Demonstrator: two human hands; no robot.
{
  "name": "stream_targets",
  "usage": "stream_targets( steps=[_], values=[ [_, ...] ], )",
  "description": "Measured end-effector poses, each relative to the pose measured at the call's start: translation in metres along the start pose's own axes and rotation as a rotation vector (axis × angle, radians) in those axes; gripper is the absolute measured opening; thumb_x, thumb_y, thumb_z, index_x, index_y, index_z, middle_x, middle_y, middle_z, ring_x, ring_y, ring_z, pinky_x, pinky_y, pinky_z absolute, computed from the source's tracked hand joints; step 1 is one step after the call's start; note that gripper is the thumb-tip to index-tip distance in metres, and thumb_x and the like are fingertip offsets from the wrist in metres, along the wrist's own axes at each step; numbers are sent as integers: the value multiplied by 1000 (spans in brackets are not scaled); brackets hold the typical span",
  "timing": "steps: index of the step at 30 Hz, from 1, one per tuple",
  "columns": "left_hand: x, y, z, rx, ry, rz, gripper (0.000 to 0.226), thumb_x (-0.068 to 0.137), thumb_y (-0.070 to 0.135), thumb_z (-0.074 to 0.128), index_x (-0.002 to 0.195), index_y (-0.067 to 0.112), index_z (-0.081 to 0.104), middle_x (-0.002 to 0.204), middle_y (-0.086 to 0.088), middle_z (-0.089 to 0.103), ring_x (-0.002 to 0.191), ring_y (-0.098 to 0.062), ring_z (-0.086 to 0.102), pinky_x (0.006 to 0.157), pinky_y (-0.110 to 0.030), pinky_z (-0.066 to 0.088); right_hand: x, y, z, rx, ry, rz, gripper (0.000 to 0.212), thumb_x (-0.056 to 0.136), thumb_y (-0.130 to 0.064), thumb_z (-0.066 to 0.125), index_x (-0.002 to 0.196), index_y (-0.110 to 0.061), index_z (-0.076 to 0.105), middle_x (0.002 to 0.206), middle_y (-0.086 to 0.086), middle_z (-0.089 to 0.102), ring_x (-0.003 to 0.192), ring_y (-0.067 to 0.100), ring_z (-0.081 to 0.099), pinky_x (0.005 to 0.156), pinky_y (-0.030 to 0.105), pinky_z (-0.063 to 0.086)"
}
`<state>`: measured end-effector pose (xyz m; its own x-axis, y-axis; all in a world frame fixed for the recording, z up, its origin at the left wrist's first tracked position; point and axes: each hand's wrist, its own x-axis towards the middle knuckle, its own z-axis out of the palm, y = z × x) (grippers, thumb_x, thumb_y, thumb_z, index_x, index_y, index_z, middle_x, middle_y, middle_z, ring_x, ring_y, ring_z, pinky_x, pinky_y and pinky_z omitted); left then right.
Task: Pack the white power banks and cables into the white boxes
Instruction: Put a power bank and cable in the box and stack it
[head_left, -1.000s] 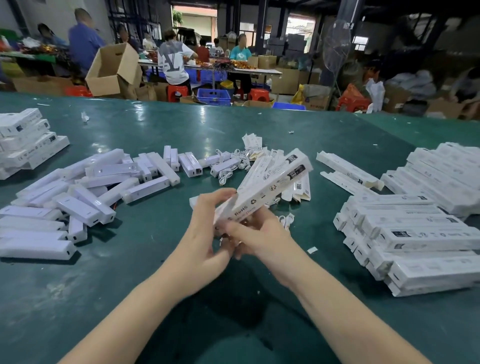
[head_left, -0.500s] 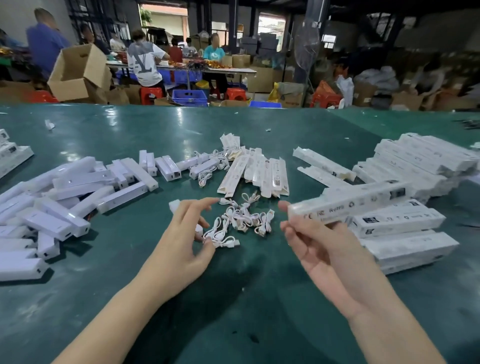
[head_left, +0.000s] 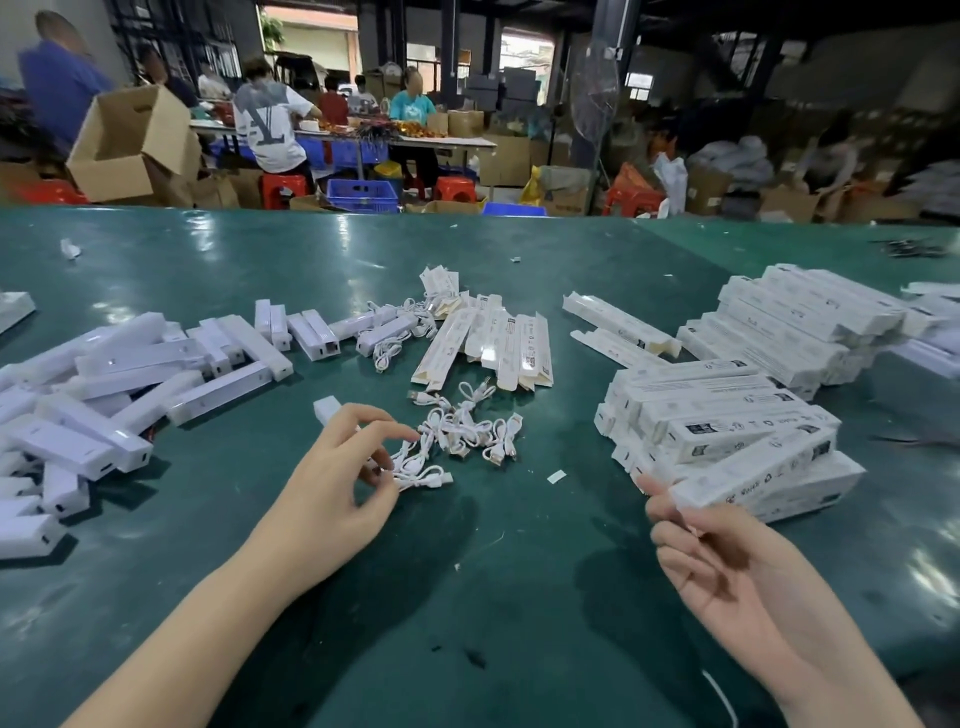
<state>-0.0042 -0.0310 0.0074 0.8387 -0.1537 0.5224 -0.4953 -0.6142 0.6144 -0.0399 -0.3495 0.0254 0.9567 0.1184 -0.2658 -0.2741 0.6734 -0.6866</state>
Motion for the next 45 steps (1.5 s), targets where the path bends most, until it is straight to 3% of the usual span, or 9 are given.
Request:
stream_targets(
  steps=[6, 10, 15, 19, 24, 29, 34, 39, 45],
  values=[
    [-2, 1, 1, -5, -57, -34, 38, 87, -4, 57, 97, 31, 65, 102, 15, 53, 83, -17, 57, 73, -31, 47, 5, -14, 0, -103, -14, 215, 31, 76, -10, 59, 97, 8, 74, 59, -3, 26, 38, 8, 27, 30, 18, 24],
    [-4, 3, 0, 37, -117, -45, 38, 86, -4, 56, 90, 33, 67, 93, 16, 58, 79, -14, 57, 67, -22, 46, 0, -24, -6, -538, 107, 160, 44, 83, -44, 56, 60, -6, 60, 46, -2, 17, 30, 11, 20, 34, 15, 11],
    [-2, 5, -1, 58, -157, -56, 37, 86, -2, 55, 86, 32, 68, 88, 16, 58, 76, -14, 58, 68, -25, 46, -13, -25, -13, -1267, 524, -547, 52, 62, -75, 62, 80, -27, 58, 54, -3, 49, 45, 13, 44, 44, 19, 37],
    [-3, 7, -1, 64, -174, -69, 38, 86, -1, 55, 85, 34, 68, 88, 16, 59, 75, -15, 58, 69, -26, 47, -3, -18, -8, -1610, 661, -695, 62, 72, -67, 66, 126, -46, 45, 103, -5, 48, 94, 20, 52, 77, 36, 43],
    [-2, 5, -5, 92, -123, -99, 34, 85, -1, 56, 85, 31, 69, 86, 18, 60, 75, -12, 58, 71, -26, 48, 3, -16, -5, -1563, 715, -686, 60, 80, -52, 65, 134, -29, 53, 117, 7, 47, 119, 31, 43, 91, 46, 42],
    [0, 1, -6, 189, -24, -117, 27, 86, 3, 59, 90, 27, 69, 86, 20, 57, 85, -5, 54, 72, -12, 40, 3, -7, 11, -1483, 742, -896, 59, 82, -29, 67, 137, -16, 51, 118, 21, 41, 117, 39, 41, 96, 52, 40],
    [1, -3, -7, 448, -81, -259, 35, 96, 38, 49, 131, 36, 55, 143, 4, 40, 132, -21, 31, 106, -33, 33, 18, 9, 58, -1504, 359, -1106, 34, 89, -21, 60, 123, -15, 60, 104, 5, 47, 95, 13, 41, 83, 19, 28],
    [2, -3, -14, 425, -145, -491, 32, 99, 44, 38, 120, 30, 58, 149, -3, 34, 132, -26, 37, 101, -35, 35, 71, 27, 105, -1758, 45, -916, 37, 93, -28, 53, 129, -23, 56, 105, 2, 52, 105, 21, 45, 80, 24, 28],
    [3, -7, -20, 510, -26, -464, 21, 97, 30, 50, 100, 11, 59, 127, -1, 46, 105, -23, 49, 83, -33, 44, 166, 33, 121, -2179, 17, -299, 52, 103, -45, 28, 153, -44, 15, 144, 23, 39, 132, 41, 35, 108, 48, 30]
  ],
)
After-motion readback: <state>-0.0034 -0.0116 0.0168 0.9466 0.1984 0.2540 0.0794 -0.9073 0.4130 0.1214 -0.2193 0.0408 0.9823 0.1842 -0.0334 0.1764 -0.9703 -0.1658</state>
